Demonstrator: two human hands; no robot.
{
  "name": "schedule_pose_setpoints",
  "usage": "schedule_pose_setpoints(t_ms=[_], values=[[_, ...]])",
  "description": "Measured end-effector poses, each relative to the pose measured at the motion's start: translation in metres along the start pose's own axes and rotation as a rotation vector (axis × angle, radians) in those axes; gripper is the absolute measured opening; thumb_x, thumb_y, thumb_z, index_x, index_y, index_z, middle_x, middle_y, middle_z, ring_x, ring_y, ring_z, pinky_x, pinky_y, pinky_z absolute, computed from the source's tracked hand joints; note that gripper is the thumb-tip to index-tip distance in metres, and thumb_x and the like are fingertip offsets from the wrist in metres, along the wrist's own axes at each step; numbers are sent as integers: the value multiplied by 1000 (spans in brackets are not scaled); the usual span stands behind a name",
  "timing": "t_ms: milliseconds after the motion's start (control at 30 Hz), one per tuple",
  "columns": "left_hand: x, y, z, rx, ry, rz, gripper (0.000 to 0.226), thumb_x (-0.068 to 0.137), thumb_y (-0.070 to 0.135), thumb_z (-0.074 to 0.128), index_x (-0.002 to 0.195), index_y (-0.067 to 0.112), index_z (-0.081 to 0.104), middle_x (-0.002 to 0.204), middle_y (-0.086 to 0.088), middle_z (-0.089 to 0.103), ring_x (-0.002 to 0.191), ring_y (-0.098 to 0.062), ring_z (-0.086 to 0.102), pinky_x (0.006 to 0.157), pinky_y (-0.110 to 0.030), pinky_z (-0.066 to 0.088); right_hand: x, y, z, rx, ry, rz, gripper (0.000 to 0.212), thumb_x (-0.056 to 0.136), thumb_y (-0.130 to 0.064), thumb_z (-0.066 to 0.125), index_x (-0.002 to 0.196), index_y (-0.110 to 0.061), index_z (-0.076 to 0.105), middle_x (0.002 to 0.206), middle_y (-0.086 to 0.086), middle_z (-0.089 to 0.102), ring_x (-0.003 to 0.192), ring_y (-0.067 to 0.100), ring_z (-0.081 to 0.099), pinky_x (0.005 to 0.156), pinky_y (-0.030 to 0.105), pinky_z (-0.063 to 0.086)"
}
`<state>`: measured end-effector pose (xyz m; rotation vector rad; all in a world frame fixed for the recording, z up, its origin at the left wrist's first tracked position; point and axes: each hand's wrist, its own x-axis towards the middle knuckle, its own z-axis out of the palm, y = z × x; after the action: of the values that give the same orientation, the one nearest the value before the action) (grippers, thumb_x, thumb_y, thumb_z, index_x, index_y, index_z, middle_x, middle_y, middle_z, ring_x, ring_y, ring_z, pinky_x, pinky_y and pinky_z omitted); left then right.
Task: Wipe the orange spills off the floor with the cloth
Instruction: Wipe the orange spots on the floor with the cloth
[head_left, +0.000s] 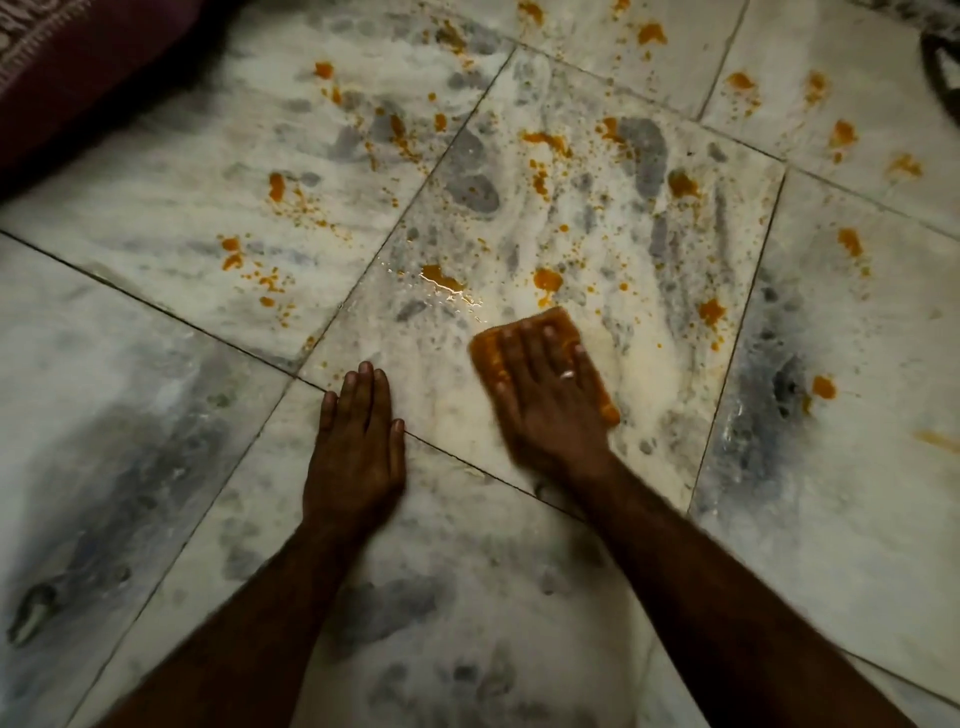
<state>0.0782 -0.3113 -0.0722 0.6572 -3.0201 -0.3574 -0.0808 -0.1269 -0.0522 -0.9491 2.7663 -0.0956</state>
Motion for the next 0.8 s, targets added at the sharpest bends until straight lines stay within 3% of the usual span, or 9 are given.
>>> schedule_pose_setpoints(t_ms=[133,233,367,467,533,600,667,733,800], values=[[-2,1,-1,-4,2,-7,63,103,33,24,156,0,24,164,-20,22,152,-32,21,124,-42,4,-41,43,4,-11,-2,228,67,103,-50,10,164,-23,-2,172,3,-5,159,24,-3,127,54,6],[0,6,-1,-18,9,-6,63,103,33,23,155,-1,26,163,-20,24,151,-33,24,124,-45,9,-94,37,9,-20,-23,238,68,104,-47,14,164,-17,1,172,10,0,159,30,2,125,59,14],[1,6,-2,-47,2,-14,64,103,35,26,156,-1,25,164,-20,21,152,-32,22,124,-45,12,-117,-17,7,-61,-90,-188,63,107,-43,27,163,-14,21,170,14,19,157,34,15,121,57,16],[0,5,-1,-65,-3,-31,64,103,34,27,156,-1,24,164,-21,19,152,-33,21,124,-45,13,-57,-40,-9,-159,-188,-468,59,109,-49,19,163,-26,22,169,4,24,157,26,20,123,50,16],[3,5,-2,-80,-14,-51,64,103,34,28,157,-1,22,165,-20,18,153,-32,19,125,-45,12,-7,-42,-29,-179,-252,-406,65,105,-55,6,164,-27,15,170,1,13,157,26,17,123,47,12],[2,6,-6,-95,-40,-57,65,104,36,28,157,1,22,166,-18,17,154,-31,17,125,-45,12,19,-36,-45,-205,-371,-298,78,93,-65,-12,161,-29,-9,166,-4,-16,158,23,-5,126,47,7],[4,5,-10,-103,-68,-51,65,104,38,27,157,1,21,166,-18,15,154,-31,17,124,-45,14,20,-30,-53,-245,-446,-317,87,82,-73,-26,156,-28,-21,162,-2,-26,153,24,-19,127,48,9],[5,1,-14,-105,-107,-55,68,103,41,27,158,2,18,167,-17,12,154,-31,15,124,-45,12,5,-23,-52,-266,-478,-362,84,90,-69,-20,159,-22,-14,166,4,-16,153,29,-12,126,52,17],[8,-10,-16,-90,-117,-64,69,103,43,27,158,3,16,168,-16,10,155,-31,12,123,-45,12,-10,-15,-45,-313,-398,-444,73,104,-60,2,163,-19,4,170,10,8,155,36,13,122,55,27]])
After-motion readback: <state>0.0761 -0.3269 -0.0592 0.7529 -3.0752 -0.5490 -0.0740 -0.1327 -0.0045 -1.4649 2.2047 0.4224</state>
